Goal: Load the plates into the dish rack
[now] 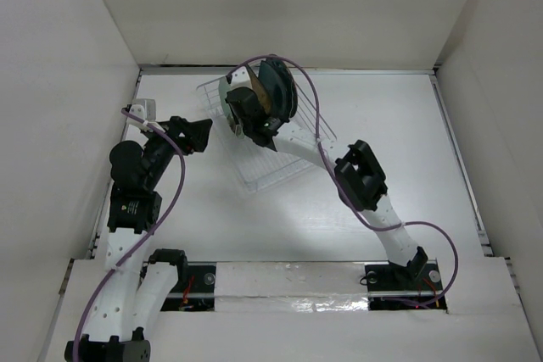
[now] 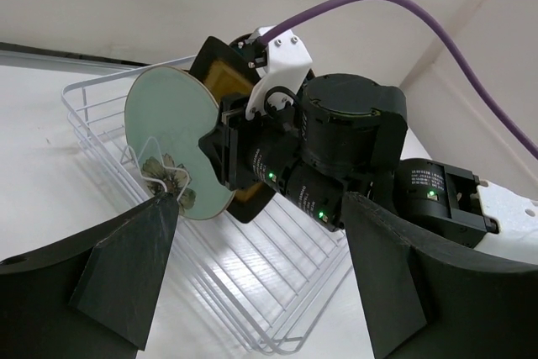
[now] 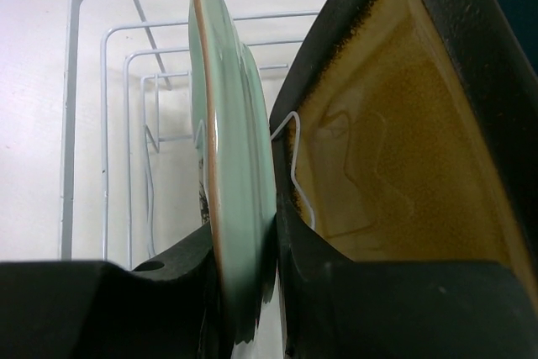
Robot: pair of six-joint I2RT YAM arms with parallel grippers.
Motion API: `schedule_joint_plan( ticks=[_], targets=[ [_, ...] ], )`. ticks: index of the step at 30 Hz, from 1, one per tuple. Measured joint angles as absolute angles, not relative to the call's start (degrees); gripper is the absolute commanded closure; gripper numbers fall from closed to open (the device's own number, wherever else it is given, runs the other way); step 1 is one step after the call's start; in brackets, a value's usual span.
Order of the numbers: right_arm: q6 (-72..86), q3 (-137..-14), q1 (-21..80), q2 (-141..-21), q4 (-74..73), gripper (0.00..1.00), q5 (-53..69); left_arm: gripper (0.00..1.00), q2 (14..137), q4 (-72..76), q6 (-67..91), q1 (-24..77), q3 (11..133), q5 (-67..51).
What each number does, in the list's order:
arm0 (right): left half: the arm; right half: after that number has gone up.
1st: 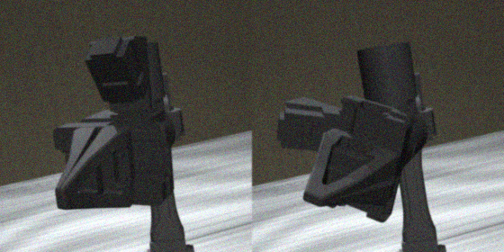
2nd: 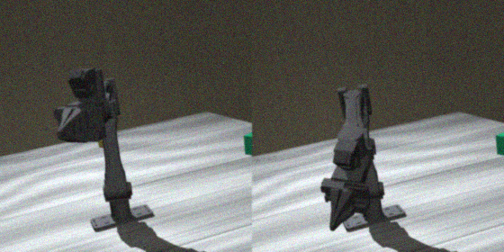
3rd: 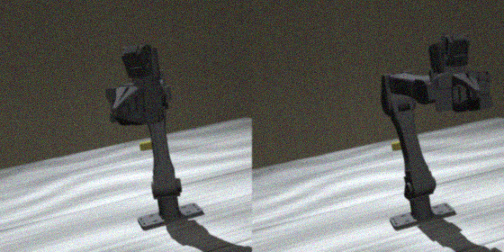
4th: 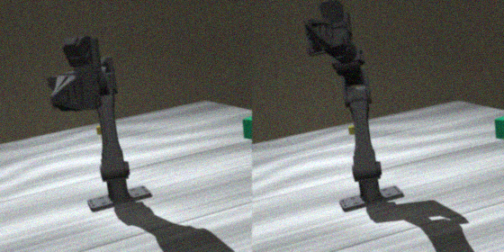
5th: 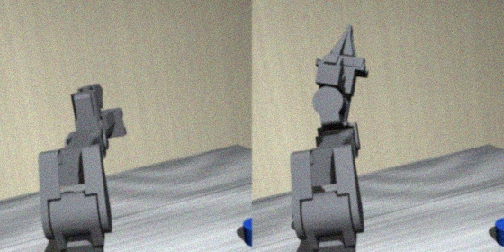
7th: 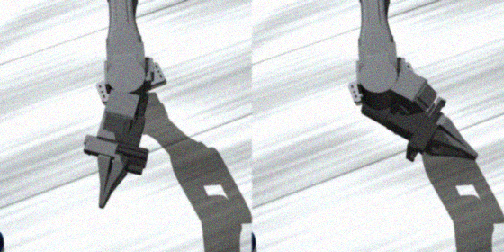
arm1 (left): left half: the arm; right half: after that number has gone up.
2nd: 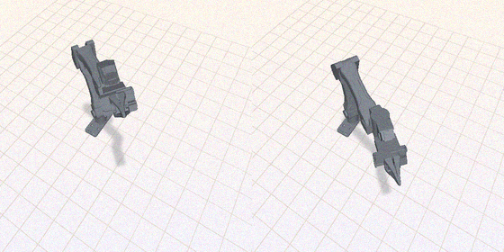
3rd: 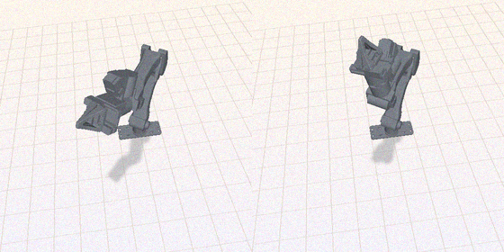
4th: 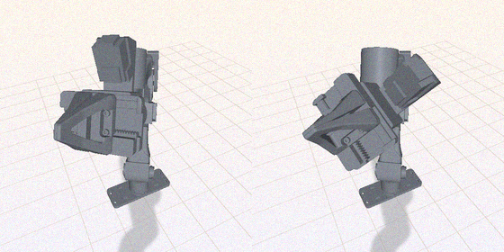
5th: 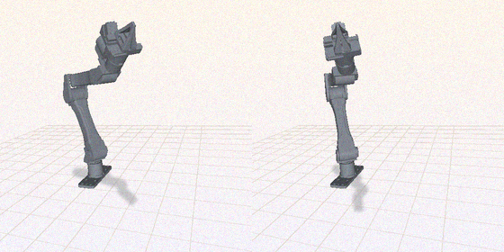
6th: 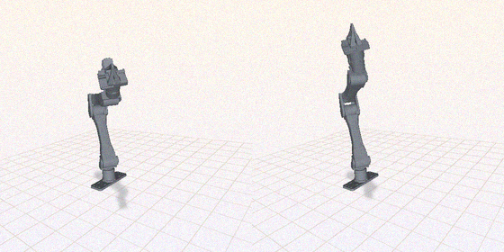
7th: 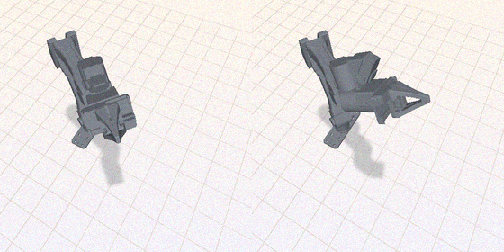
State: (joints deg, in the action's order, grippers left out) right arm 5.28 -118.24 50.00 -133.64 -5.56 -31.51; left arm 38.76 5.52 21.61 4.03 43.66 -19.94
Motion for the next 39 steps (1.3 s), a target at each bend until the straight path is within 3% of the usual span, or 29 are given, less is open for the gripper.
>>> schedule_joint_plan(
  ticks=[1,4,6,10,15,17,18,19,20,27,30,32,39],
  targets=[
    [5.5,-118.1,50.0,-133.6,-5.3,0.69,-31.5,0.24,38.7,5.5,21.6,4.0,43.6,-19.9],
    [6.1,-116.8,50.1,-132.9,-3.8,0.38,-30.8,0.24,38.7,5.5,21.6,4.0,43.5,-19.7],
    [6.3,-115.5,50.2,-131.5,-3.2,0.3,-30.3,0.24,38.9,5.5,21.6,4.0,43.5,-19.4],
    [6.5,-112.3,50.3,-126.0,-2.0,0.13,-28.3,0.24,39.0,5.6,21.6,4.0,43.5,-18.9],
    [7.0,-103.7,50.6,-113.8,1.5,0.12,-26.0,0.23,39.2,6.1,21.7,4.0,42.8,-18.8],
    [7.3,-98.1,50.7,-107.5,4.4,0.19,-25.5,0.23,39.3,6.2,21.6,4.0,42.5,-18.9],
    [7.4,-94.3,50.7,-103.9,6.3,0.34,-25.3,0.22,39.3,6.3,21.6,4.0,42.3,-18.9],
    [7.3,-90.2,50.7,-100.2,7.7,0.54,-25.2,0.22,39.4,6.3,21.6,4.0,42.1,-18.8],
    [8.2,-85.6,50.7,-96.3,10.4,0.99,-25.7,0.22,39.5,6.4,21.6,4.0,42.0,-18.8],
    [10.1,-55.5,49.4,-70.5,16.3,1.0,-32.1,0.21,39.6,7.9,21.6,4.0,41.1,-19.1],
    [12.9,-46.1,44.3,-60.7,16.4,0.82,-32.6,0.2,38.4,8.8,21.9,4.0,39.8,-19.3],
    [14.7,-42.3,39.5,-55.9,16.3,0.75,-31.9,0.2,37.3,9.6,22.5,4.0,39.0,-19.3],
    [20.6,-36.4,30.3,-50.0,15.5,0.75,-26.5,0.22,35.5,11.6,25.1,4.0,38.3,-19.7]
  ],
)
